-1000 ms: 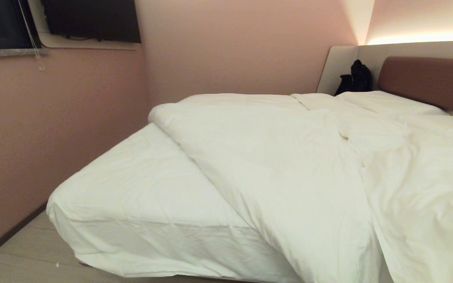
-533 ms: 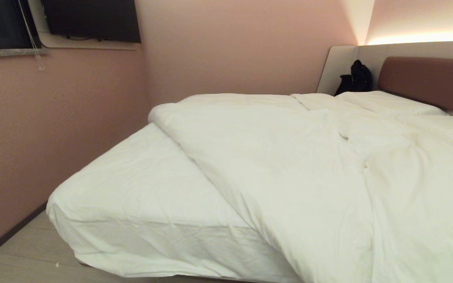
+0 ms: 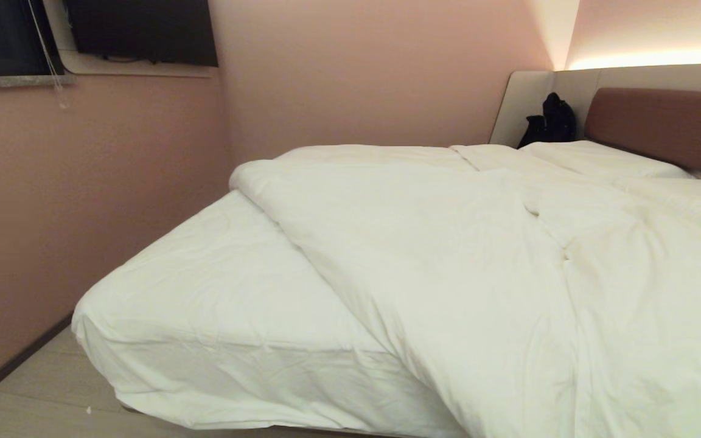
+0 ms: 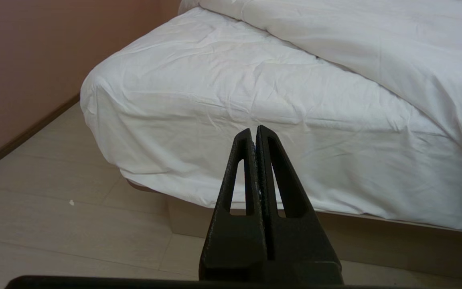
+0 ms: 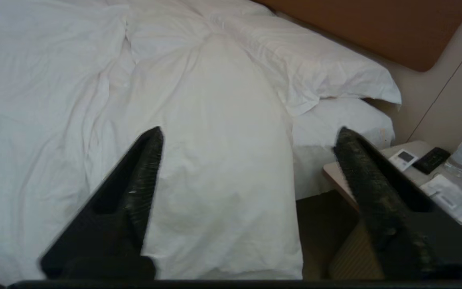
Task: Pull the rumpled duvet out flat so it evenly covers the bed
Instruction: Flatten the corners of the folded blanket
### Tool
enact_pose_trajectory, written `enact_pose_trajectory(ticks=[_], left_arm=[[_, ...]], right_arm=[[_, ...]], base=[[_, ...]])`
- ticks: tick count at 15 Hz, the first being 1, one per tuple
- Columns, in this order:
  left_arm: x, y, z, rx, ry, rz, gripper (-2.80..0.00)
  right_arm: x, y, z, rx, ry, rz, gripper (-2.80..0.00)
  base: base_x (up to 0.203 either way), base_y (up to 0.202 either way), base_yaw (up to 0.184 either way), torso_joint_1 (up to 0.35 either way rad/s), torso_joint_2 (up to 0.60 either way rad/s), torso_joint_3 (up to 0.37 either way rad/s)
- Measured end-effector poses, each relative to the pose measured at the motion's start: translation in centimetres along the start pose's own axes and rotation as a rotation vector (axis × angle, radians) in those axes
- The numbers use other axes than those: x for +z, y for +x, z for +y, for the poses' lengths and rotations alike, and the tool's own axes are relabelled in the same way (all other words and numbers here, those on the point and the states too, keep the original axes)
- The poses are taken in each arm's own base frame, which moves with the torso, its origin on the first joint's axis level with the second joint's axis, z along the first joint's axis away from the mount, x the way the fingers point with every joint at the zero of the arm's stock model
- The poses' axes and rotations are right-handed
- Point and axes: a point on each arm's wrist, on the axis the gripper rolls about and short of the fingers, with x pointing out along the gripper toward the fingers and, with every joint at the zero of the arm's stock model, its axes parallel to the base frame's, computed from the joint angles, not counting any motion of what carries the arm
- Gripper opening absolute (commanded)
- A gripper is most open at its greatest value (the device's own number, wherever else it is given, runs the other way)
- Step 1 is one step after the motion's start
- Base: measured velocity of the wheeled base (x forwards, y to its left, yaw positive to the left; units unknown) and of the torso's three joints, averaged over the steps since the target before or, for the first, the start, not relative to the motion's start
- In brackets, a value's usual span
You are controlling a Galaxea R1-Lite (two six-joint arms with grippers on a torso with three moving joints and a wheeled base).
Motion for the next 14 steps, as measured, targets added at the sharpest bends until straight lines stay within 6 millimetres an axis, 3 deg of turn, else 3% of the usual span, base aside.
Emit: enact_pose_trajectory(ticks=[5, 9, 14], left_arm=[[0.0, 0.0, 0.0, 0.0, 0.0, 0.0, -2.8], [0.0, 0.0, 0.0, 0.0, 0.0, 0.0, -2.8], [0.0, 0.0, 0.0, 0.0, 0.0, 0.0, -2.8]], right_arm=[[-0.1, 1.9, 1.1, 0.036, 0.009, 0.087, -2.8], [1.5, 6.1, 3.7, 0.083, 0.025, 0.249, -2.8], [5.8, 12.1, 7.1, 0.06, 0.136, 0.381, -2.8]], base=[[0.0, 0.0, 0.0, 0.0, 0.0, 0.0], [0.0, 0.0, 0.0, 0.0, 0.0, 0.0], [0.0, 0.0, 0.0, 0.0, 0.0, 0.0]])
